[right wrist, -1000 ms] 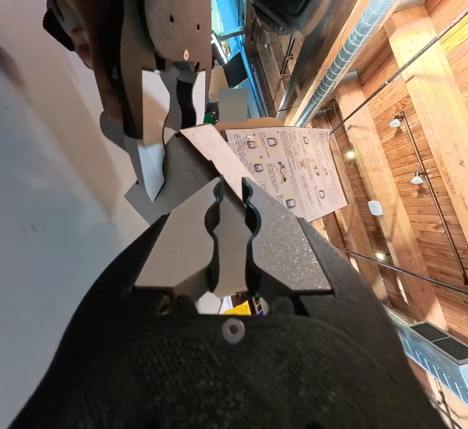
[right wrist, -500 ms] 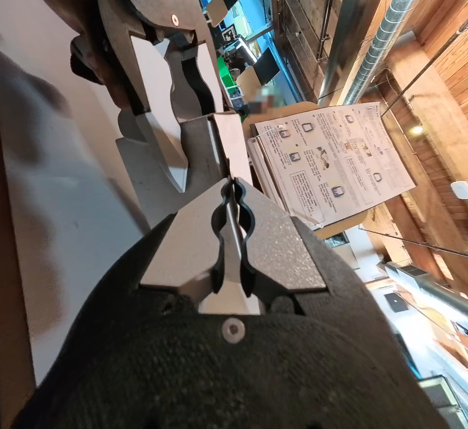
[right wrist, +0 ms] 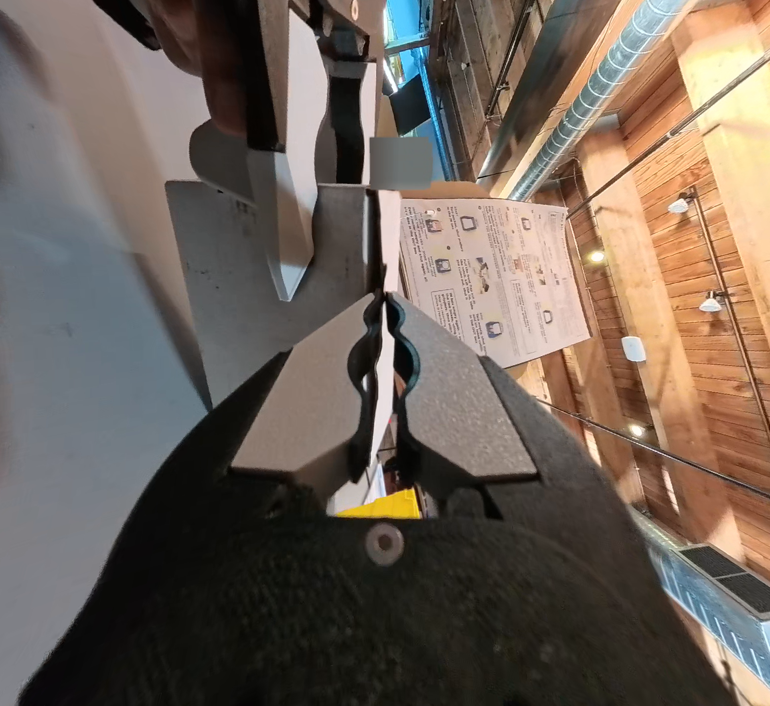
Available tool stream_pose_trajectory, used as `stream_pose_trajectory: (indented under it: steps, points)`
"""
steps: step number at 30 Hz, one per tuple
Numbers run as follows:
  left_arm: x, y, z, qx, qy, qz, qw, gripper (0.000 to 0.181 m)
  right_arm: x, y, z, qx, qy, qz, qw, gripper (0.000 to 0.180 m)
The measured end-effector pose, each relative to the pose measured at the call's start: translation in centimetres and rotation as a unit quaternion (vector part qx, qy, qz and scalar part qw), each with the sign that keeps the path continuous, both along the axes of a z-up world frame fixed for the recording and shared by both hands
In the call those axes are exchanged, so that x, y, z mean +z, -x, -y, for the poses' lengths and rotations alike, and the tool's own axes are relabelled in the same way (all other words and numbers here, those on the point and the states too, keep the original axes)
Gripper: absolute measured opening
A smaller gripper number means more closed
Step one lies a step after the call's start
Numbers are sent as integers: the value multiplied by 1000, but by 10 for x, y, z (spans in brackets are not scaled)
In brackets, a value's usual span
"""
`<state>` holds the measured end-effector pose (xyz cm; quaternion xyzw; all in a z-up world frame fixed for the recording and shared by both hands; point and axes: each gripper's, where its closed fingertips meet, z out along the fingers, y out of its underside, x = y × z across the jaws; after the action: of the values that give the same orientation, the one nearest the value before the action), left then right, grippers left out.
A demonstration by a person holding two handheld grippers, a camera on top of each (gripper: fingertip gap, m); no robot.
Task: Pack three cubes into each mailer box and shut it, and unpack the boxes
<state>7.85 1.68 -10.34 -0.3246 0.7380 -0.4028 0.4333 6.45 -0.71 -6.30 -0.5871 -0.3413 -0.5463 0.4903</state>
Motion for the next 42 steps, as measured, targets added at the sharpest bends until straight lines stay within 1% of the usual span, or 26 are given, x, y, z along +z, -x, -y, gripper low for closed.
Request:
stream_pose_trajectory:
  steps: [4, 6, 11, 12, 13, 14, 15, 16, 17, 20, 24, 26, 30, 33, 36, 39, 42]
  points:
    - [-1, 1, 1, 2, -9, 0, 1000, 69, 0, 0, 1, 3, 0, -5, 1000, 1]
    - [-2, 0, 1, 4, -16, -1, 1000, 69, 3, -1, 2, 3, -5, -14, 1000, 7]
    - [-8, -2, 0, 32, -39, -25, 998, 69, 6, -6, 4, -1, -11, -59, 998, 4]
    - [-8, -2, -1, 35, -50, -24, 998, 69, 12, -7, 6, -2, -27, -63, 998, 3]
    - [-10, -2, -1, 34, -67, -24, 997, 68, 29, -7, 10, 1, -77, -62, 995, 2]
    - [-17, -1, 1, 30, -104, -24, 994, 66, 38, -7, 12, 6, -94, -68, 993, 4]
    - [-22, -1, 3, 31, -153, -11, 988, 67, 41, -8, 14, 8, -99, -82, 992, 5]
    - [-23, -1, 6, 30, -172, 7, 985, 67, 42, -9, 15, 12, -103, -92, 990, 5]
    - [-22, -1, 8, 32, -168, 10, 985, 66, 42, -10, 16, 13, -106, -95, 990, 5]
    - [-21, -3, 4, 22, -143, 2, 989, 67, 38, -6, 15, 16, -97, -79, 992, 4]
    - [-26, -2, -3, 3, -184, 29, 982, 70, 34, 3, 12, 27, -84, -62, 994, 3]
    - [-28, -2, -5, -3, -191, 34, 981, 70, 32, 5, 12, 27, -77, -50, 995, 2]
    - [-26, 10, 5, -65, -153, 40, 985, 71, 33, 3, 13, 24, -80, -55, 995, 2]
    - [-8, 18, 5, -88, -110, 73, 987, 70, 35, 2, 14, 23, -86, -65, 994, 2]
    - [-6, 29, 7, -126, -51, 37, 990, 72, 32, 0, 13, 20, -80, -68, 994, 1]
    - [-12, 33, 3, -135, -46, 16, 990, 75, 30, -1, 12, 21, -77, -73, 994, 1]
    - [3, 40, 12, -161, 19, 14, 987, 77, 29, 0, 11, 21, -74, -76, 994, 1]
